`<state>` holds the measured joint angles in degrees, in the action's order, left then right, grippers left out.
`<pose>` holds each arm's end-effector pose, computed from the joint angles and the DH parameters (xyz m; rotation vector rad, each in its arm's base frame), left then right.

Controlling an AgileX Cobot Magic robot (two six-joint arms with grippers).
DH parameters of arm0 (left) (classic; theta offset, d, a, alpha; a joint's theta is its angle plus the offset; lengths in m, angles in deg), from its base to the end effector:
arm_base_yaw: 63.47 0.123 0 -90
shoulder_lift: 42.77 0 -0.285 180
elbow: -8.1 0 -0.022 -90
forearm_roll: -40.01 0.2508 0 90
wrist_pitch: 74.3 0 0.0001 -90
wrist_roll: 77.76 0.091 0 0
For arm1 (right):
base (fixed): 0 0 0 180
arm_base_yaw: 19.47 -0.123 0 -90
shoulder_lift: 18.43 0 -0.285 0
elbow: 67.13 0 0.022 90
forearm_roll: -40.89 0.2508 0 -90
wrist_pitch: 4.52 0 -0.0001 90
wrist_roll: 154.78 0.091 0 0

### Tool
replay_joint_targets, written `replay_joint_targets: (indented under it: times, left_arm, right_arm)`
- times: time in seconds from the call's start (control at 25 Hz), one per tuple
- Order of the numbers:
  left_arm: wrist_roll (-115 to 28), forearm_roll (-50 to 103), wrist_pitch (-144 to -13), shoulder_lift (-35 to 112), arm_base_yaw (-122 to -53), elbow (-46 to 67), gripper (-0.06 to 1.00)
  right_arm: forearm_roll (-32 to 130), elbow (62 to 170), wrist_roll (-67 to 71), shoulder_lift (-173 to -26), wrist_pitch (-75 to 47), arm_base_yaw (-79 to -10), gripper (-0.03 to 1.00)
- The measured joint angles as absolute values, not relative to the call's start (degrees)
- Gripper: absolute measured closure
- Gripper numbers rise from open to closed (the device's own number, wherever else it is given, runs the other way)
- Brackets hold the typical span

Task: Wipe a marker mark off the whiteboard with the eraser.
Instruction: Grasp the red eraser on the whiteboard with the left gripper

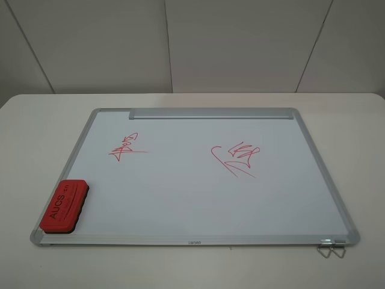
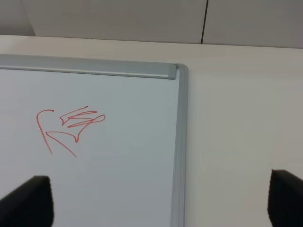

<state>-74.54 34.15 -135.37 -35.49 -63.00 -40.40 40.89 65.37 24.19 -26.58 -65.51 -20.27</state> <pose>-0.0067 -0.0082 0.2775 0.0545 2.0354 -0.0818 -0.0062 -0.0001 0.2822 -0.0325 2.0355 -0.0025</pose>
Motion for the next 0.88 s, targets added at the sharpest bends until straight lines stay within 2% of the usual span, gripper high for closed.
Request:
replay_joint_targets:
  times: [0.88]
  left_arm:
    - [-74.5, 34.2, -135.4, -35.5, -63.0, -40.4, 0.17]
  right_arm:
    - [40.9, 65.4, 24.2, -26.6, -65.5, -20.3, 0.14]
